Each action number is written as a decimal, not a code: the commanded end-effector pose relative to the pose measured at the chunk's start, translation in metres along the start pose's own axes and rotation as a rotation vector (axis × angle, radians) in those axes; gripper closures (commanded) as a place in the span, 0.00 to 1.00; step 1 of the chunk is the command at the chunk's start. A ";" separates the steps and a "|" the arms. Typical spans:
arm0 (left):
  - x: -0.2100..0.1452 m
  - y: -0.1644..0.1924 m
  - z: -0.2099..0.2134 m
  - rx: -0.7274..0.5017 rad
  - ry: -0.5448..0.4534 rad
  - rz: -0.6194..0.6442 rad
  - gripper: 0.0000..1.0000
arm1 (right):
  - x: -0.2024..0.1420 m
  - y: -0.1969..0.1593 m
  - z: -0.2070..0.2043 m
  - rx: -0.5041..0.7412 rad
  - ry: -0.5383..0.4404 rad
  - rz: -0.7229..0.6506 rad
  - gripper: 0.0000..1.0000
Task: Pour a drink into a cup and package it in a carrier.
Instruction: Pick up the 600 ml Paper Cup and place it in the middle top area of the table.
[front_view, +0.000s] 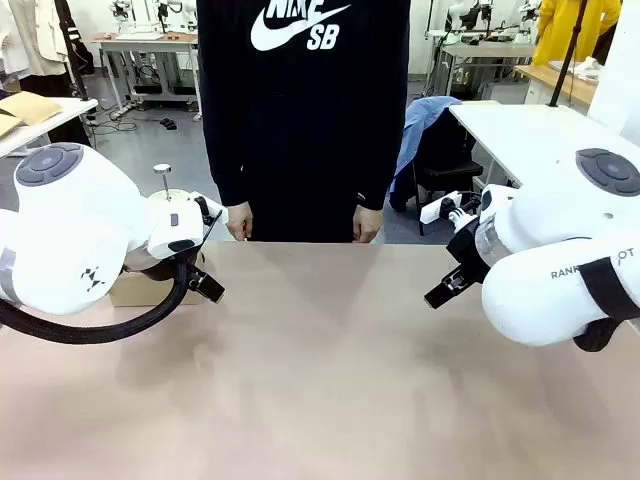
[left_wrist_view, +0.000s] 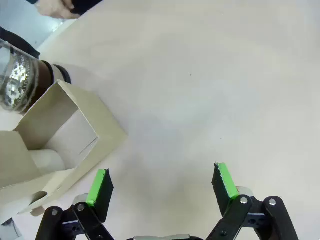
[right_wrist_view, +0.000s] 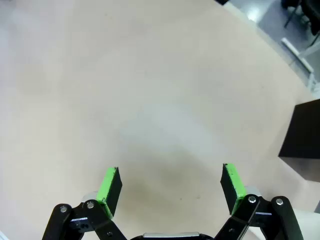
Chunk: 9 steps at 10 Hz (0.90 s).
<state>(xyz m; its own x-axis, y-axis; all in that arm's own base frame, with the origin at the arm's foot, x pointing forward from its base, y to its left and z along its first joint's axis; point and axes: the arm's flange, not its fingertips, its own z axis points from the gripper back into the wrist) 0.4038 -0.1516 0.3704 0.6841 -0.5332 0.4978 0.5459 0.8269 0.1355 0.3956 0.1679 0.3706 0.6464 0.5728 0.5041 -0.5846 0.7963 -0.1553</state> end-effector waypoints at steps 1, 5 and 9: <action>0.000 0.000 0.000 0.000 0.000 0.000 0.00 | 0.000 0.000 0.000 0.000 0.000 0.000 0.00; 0.000 0.000 0.000 0.000 0.000 0.000 0.00 | 0.000 0.000 0.000 0.000 0.000 0.000 0.00; 0.000 0.000 0.000 0.000 0.000 0.000 0.00 | 0.000 0.000 0.000 0.000 0.000 0.001 0.00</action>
<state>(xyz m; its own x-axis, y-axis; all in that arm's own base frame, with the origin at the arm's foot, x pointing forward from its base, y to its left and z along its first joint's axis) 0.4038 -0.1516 0.3704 0.6844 -0.5327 0.4979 0.5455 0.8271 0.1352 0.3956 0.1680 0.3705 0.6460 0.5737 0.5036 -0.5851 0.7958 -0.1561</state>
